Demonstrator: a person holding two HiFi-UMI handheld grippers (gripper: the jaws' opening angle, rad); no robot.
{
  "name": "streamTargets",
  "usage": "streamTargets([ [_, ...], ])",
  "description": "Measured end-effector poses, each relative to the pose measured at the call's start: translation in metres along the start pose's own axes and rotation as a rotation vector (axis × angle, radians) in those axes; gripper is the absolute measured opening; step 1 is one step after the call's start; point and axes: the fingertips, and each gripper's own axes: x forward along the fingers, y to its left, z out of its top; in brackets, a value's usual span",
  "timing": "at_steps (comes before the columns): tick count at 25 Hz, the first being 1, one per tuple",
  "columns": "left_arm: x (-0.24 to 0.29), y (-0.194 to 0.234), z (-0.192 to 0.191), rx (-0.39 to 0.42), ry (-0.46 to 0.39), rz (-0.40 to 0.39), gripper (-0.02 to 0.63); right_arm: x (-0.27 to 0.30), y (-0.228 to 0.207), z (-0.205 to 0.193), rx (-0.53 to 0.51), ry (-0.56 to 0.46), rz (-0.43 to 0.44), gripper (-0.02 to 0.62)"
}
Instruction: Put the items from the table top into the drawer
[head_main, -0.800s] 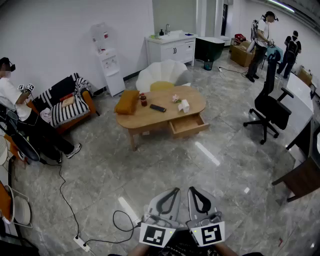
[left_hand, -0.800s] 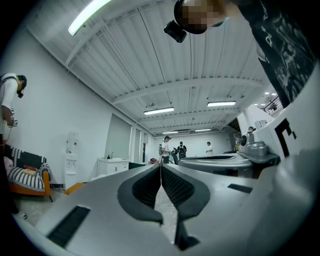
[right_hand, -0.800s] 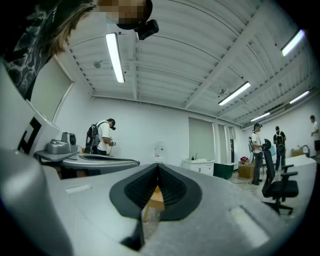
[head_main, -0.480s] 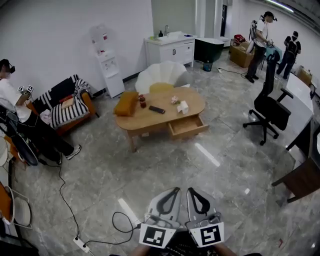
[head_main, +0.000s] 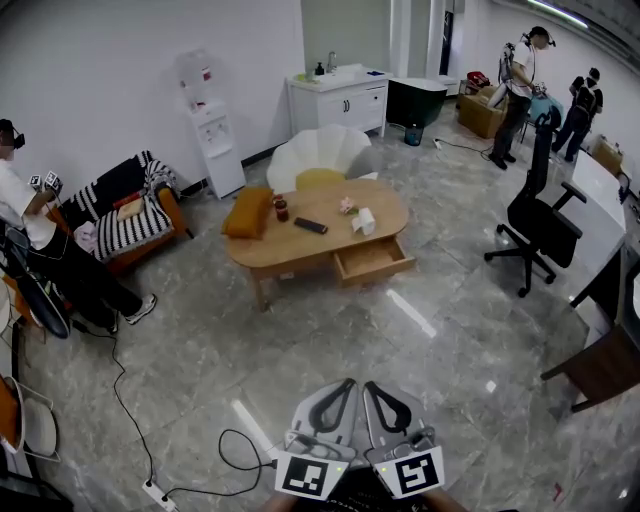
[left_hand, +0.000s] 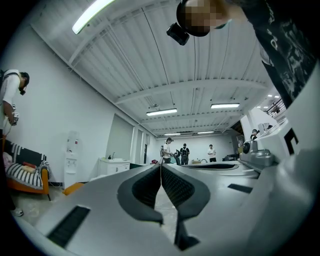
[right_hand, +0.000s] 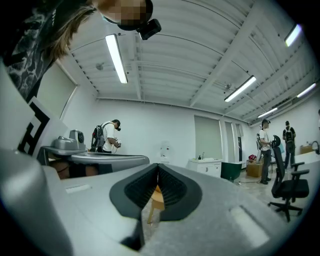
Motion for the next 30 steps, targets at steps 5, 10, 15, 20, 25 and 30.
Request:
streamTargets([
  [5, 0.021, 0.018, 0.002, 0.011, -0.002, -0.015, 0.012, 0.025, -0.015, 0.000, 0.004, 0.007, -0.023, 0.003],
  [10, 0.049, 0.036, 0.003, 0.013, 0.004, -0.040, 0.012, 0.054, -0.031, -0.002, 0.005, 0.011, -0.036, 0.003],
  [15, 0.073, 0.060, 0.000, -0.006, 0.008, -0.042, 0.012, 0.084, -0.044, -0.005, 0.025, 0.002, -0.035, 0.003],
  [20, 0.099, 0.088, -0.001, -0.013, 0.010, -0.056, 0.012, 0.120, -0.058, -0.009, 0.007, 0.022, -0.045, 0.003],
  [25, 0.121, 0.117, -0.004, -0.005, 0.022, -0.079, 0.012, 0.157, -0.064, -0.012, 0.009, 0.033, -0.060, 0.003],
  [30, 0.141, 0.146, -0.006, -0.004, 0.028, -0.097, 0.012, 0.191, -0.070, -0.016, 0.001, 0.037, -0.076, 0.003],
])
